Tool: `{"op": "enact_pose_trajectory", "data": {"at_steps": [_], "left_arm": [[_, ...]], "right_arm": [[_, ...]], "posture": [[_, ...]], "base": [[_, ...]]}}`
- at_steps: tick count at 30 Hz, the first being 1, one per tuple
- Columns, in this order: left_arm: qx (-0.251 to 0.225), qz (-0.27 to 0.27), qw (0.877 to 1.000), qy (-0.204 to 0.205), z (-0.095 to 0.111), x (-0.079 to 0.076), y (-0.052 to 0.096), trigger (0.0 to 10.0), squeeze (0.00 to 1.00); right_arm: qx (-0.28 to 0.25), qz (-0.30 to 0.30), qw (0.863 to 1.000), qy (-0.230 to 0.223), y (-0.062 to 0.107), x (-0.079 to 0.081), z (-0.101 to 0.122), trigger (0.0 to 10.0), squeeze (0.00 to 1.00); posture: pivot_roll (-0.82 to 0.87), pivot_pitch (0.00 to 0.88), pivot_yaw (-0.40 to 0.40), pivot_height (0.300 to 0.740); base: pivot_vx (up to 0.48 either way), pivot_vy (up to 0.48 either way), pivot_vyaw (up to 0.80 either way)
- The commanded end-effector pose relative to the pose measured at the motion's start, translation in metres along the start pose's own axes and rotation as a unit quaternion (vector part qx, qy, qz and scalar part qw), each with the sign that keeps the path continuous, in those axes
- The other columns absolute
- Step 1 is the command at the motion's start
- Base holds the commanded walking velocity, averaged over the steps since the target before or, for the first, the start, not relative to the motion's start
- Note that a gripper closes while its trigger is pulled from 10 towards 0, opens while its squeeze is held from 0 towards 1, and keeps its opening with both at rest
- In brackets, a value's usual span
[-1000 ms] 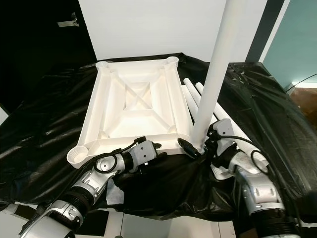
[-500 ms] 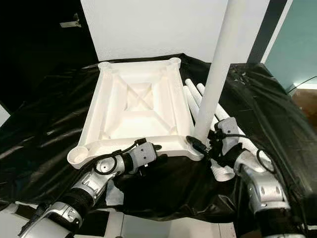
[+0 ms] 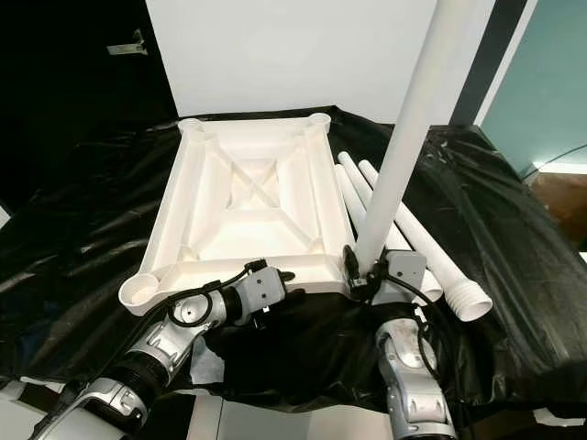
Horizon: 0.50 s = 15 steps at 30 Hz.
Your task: Building children table
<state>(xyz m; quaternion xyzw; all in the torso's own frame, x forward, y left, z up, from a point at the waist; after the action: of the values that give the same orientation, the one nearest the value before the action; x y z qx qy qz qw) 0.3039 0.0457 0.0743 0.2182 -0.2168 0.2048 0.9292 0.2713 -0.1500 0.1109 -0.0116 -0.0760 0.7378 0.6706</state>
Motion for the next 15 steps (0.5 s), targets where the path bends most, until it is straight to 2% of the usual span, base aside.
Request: {"op": "enact_pose_trajectory", "data": {"at_steps": [1, 2, 3, 4, 5, 6, 7, 8, 9, 10, 15], "left_arm": [[0.064, -0.029, 0.997, 0.035, -0.027, -0.024, 0.002, 10.0, 0.00], [0.064, -0.030, 0.997, 0.035, -0.026, -0.024, 0.002, 10.0, 0.00], [0.064, -0.030, 0.997, 0.034, -0.026, -0.023, 0.002, 10.0, 0.00], [0.064, -0.030, 0.997, 0.034, -0.026, -0.023, 0.002, 10.0, 0.00], [0.064, -0.030, 0.997, 0.034, -0.026, -0.023, 0.002, 10.0, 0.00], [0.064, -0.030, 0.997, 0.035, -0.026, -0.023, 0.002, 10.0, 0.00], [0.064, -0.030, 0.997, 0.035, -0.026, -0.023, 0.002, 10.0, 0.00], [0.064, -0.029, 0.997, 0.036, -0.026, -0.024, 0.002, 10.0, 0.00], [0.064, -0.029, 0.997, 0.036, -0.026, -0.024, 0.002, 10.0, 0.00], [0.064, -0.029, 0.997, 0.037, -0.026, -0.024, 0.002, 10.0, 0.00], [0.064, -0.028, 0.997, 0.037, -0.026, -0.023, 0.001, 10.0, 0.00]], "right_arm": [[0.033, -0.021, 0.999, -0.012, 0.002, 0.001, -0.014, 0.0, 0.00], [0.031, -0.029, 0.999, -0.004, 0.001, 0.000, -0.013, 0.0, 0.00], [0.034, -0.011, 0.999, 0.004, -0.001, 0.004, -0.012, 1.3, 0.00], [0.034, -0.011, 0.999, 0.004, -0.001, 0.004, -0.012, 1.3, 0.00], [0.037, 0.007, 0.999, 0.006, -0.002, 0.008, -0.012, 3.6, 0.00], [0.039, 0.030, 0.999, 0.007, -0.003, 0.011, -0.011, 10.0, 0.00], [0.039, 0.030, 0.999, 0.007, -0.003, 0.011, -0.011, 10.0, 0.00], [0.034, 0.043, 0.998, 0.021, -0.005, 0.013, -0.009, 10.0, 0.26], [0.028, 0.046, 0.998, 0.026, -0.005, 0.012, -0.006, 10.0, 0.85], [0.020, 0.049, 0.998, 0.037, -0.007, 0.009, -0.002, 10.0, 1.00], [0.014, 0.063, 0.996, 0.063, -0.010, 0.000, 0.005, 10.0, 1.00]], "posture": [[-0.03, 0.026, -0.001, 0.740], [-0.03, 0.027, 0.001, 0.740], [-0.04, 0.027, 0.001, 0.740], [-0.04, 0.027, 0.001, 0.740], [-0.04, 0.027, 0.001, 0.740], [-0.04, 0.026, 0.000, 0.740], [-0.04, 0.026, 0.000, 0.740], [-0.04, 0.027, 0.000, 0.740], [-0.04, 0.027, 0.000, 0.740], [-0.04, 0.027, -0.001, 0.740], [-0.05, 0.027, -0.003, 0.740]], "base": [[0.000, 0.000, 0.00], [0.000, 0.000, 0.00], [0.000, 0.000, 0.00], [0.000, 0.000, 0.00], [0.000, 0.000, 0.00], [0.000, 0.000, 0.00], [0.000, 0.000, 0.00], [0.000, 0.000, 0.00], [0.000, 0.000, 0.00], [0.000, 0.000, 0.00], [0.000, 0.000, 0.00]]}}
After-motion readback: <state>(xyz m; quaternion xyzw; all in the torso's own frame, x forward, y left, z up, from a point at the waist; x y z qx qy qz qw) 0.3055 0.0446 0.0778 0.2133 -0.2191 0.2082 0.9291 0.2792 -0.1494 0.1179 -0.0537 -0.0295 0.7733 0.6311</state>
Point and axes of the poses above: a point about 5 cm out from each wrist's last joint towards the gripper, its own y axis pointing back from the gripper into the wrist, its own z axis along the axis of the wrist's last joint, x = y × z, the point moved 1 cm from there along -y, pointing out of the wrist towards the gripper, and after that the axes turned 2 degrees about -y, right-handed, at the moved point
